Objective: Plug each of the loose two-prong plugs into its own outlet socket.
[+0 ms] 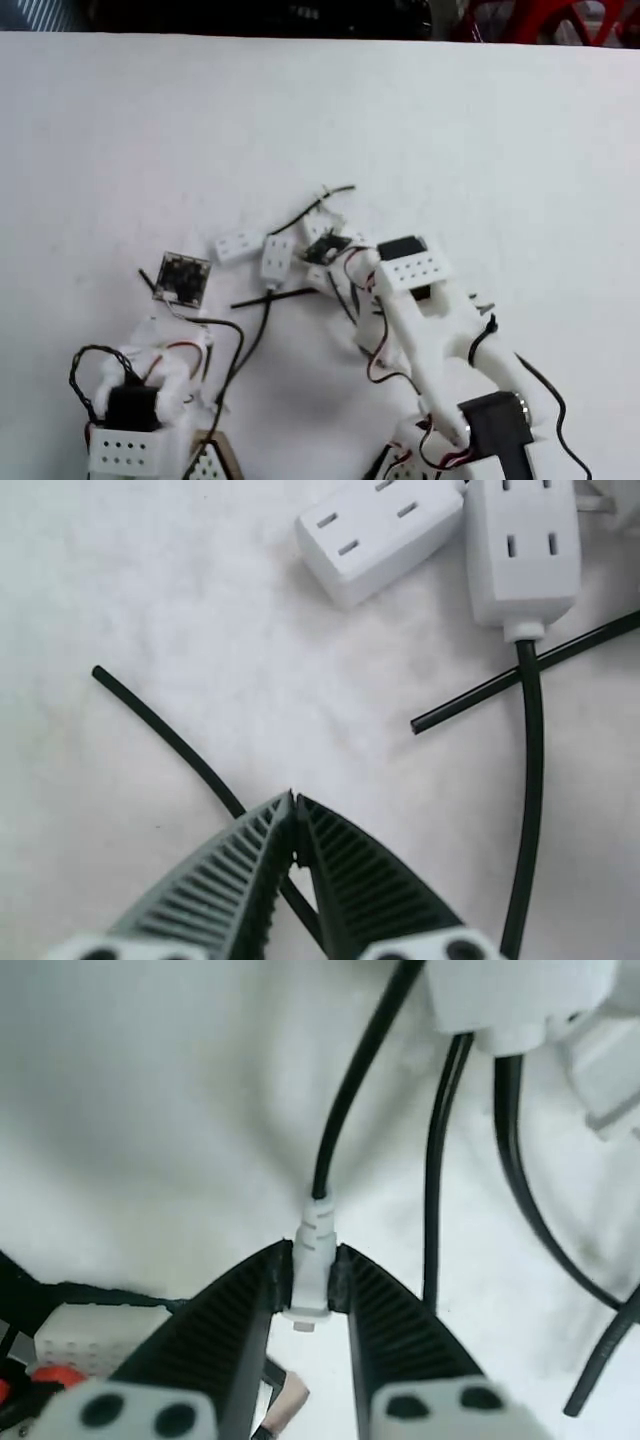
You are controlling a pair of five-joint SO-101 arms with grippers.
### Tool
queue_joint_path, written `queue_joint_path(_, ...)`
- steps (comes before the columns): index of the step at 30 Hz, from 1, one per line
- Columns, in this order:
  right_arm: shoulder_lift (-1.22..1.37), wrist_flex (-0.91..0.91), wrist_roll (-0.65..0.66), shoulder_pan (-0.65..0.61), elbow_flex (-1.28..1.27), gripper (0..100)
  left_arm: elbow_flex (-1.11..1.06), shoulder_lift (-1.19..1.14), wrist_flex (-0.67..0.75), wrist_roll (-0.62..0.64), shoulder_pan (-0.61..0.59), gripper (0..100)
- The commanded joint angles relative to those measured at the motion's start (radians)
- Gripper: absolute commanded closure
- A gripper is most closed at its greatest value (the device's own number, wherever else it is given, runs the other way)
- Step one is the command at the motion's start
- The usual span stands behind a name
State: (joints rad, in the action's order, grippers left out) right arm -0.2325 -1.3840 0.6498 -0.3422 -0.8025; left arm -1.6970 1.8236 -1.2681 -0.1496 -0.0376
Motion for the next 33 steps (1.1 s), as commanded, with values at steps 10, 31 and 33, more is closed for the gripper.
queue_joint_path(10,-0.472,-0.137,0.003,-0.008,0.141,98.1,0.147,0.010,0.095,0.006,0.021,98)
queue_joint_path(31,-1.046,0.217,-0.595,-0.522,-0.107,98.1,0.232,0.010,0.565,0.028,0.185,87)
queue_joint_path(33,-1.102,0.265,-0.592,-0.567,-0.167,98.1,0.232,0.010,0.562,0.107,0.185,82)
